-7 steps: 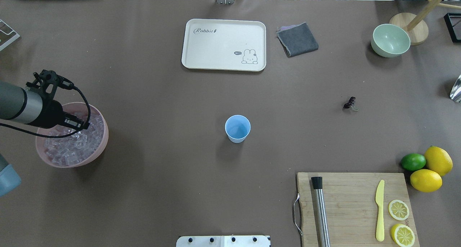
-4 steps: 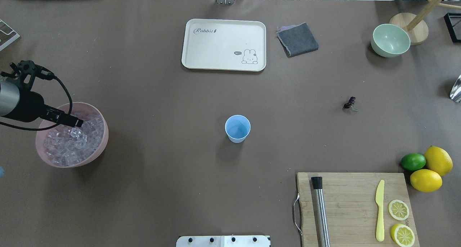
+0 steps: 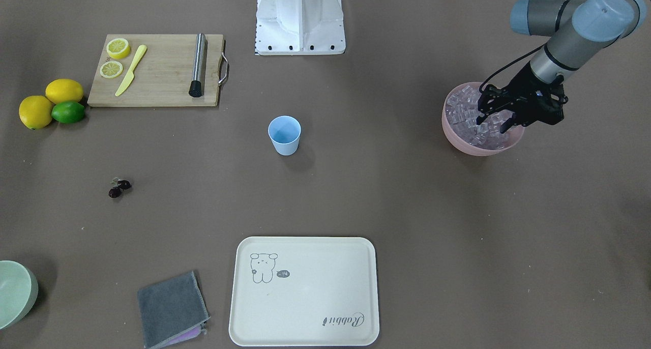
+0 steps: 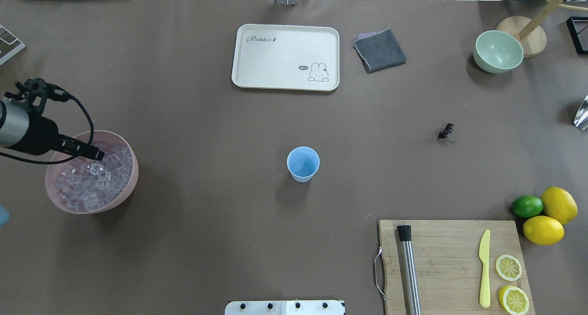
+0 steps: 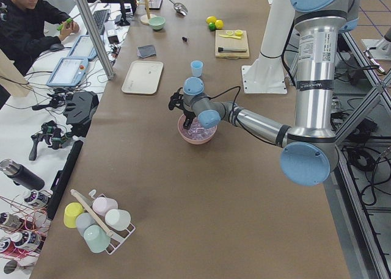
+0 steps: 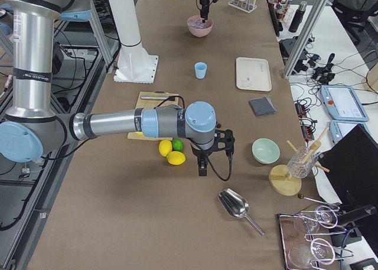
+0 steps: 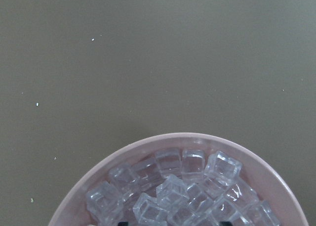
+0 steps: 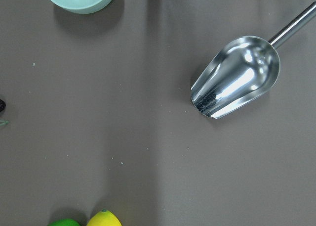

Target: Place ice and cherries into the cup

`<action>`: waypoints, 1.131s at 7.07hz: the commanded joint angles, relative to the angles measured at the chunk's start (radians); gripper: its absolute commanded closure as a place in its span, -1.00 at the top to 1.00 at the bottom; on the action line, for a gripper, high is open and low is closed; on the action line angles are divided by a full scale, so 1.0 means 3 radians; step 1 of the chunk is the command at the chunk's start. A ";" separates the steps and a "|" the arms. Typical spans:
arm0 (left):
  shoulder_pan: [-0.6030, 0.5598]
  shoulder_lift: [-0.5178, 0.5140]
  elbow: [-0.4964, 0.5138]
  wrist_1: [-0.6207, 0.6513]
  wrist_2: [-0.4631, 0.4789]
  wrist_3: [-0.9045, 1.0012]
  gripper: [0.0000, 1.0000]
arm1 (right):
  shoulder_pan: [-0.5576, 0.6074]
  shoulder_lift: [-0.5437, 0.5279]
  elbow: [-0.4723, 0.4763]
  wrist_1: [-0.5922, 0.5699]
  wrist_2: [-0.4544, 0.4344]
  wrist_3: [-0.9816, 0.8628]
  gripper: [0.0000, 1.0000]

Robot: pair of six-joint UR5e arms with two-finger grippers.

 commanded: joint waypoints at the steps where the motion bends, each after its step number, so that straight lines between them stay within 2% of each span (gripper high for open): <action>1: 0.0030 0.0018 0.0017 0.0003 0.0123 -0.0213 0.36 | 0.0007 -0.0041 -0.0002 0.0009 0.0020 0.0001 1.00; 3: 0.0238 0.0029 0.0022 0.0003 0.0393 -0.0509 0.38 | 0.0007 -0.0067 -0.0002 0.0014 0.0020 -0.0004 1.00; 7: 0.0326 0.0146 -0.0024 0.0003 0.0461 -0.0698 0.34 | 0.0012 -0.0118 0.0003 0.0019 0.0020 -0.0004 1.00; 8: 0.0342 0.0146 -0.0024 0.0003 0.0461 -0.0714 0.25 | 0.0017 -0.0128 0.0023 0.0019 0.0015 -0.0004 1.00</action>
